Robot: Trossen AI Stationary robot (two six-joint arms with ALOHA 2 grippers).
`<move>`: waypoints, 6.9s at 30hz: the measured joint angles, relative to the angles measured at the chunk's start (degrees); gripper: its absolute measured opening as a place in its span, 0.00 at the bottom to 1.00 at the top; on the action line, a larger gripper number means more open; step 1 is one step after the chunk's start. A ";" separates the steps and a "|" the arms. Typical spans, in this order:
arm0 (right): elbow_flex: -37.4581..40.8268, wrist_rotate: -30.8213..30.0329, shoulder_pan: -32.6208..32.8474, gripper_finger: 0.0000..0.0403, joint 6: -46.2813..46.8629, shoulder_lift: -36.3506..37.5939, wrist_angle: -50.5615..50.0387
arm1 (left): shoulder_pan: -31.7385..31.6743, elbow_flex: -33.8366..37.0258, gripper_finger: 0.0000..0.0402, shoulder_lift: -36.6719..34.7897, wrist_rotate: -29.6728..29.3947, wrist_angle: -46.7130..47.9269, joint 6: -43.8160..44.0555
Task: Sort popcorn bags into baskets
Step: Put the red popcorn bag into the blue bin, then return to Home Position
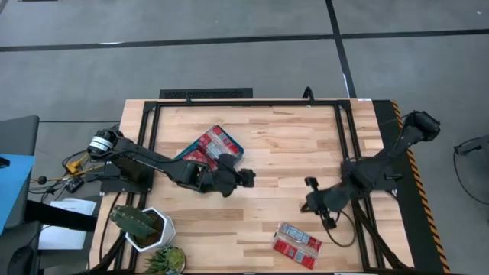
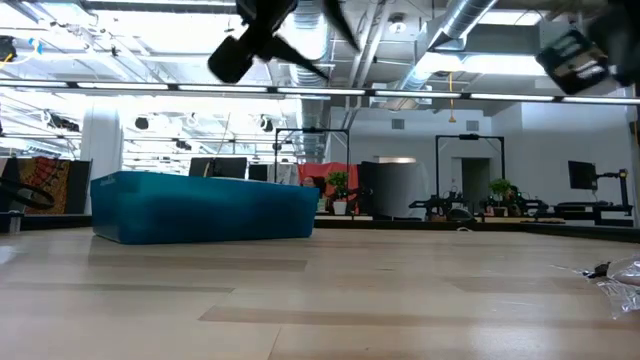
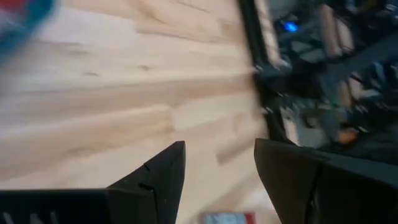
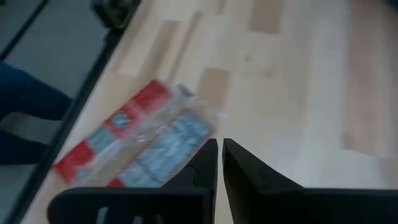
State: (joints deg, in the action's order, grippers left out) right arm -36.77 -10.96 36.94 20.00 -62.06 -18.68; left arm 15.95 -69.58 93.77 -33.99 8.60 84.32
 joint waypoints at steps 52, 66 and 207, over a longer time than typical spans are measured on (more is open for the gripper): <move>-7.42 -0.08 -0.34 0.13 6.35 -39.60 24.85 | 9.52 0.57 0.62 18.89 18.32 -3.63 12.67; -7.63 0.89 -7.28 0.13 -1.86 -39.71 27.59 | 8.14 -0.04 0.69 24.70 22.93 -12.86 13.87; 7.01 -11.49 -27.02 0.13 0.11 61.72 -13.69 | 6.08 45.33 0.62 -57.65 -5.56 -21.10 -60.63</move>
State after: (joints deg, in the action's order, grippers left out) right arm -29.76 -22.46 9.92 20.12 -0.34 -32.38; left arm 22.03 -24.25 36.12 -39.55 -12.50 23.69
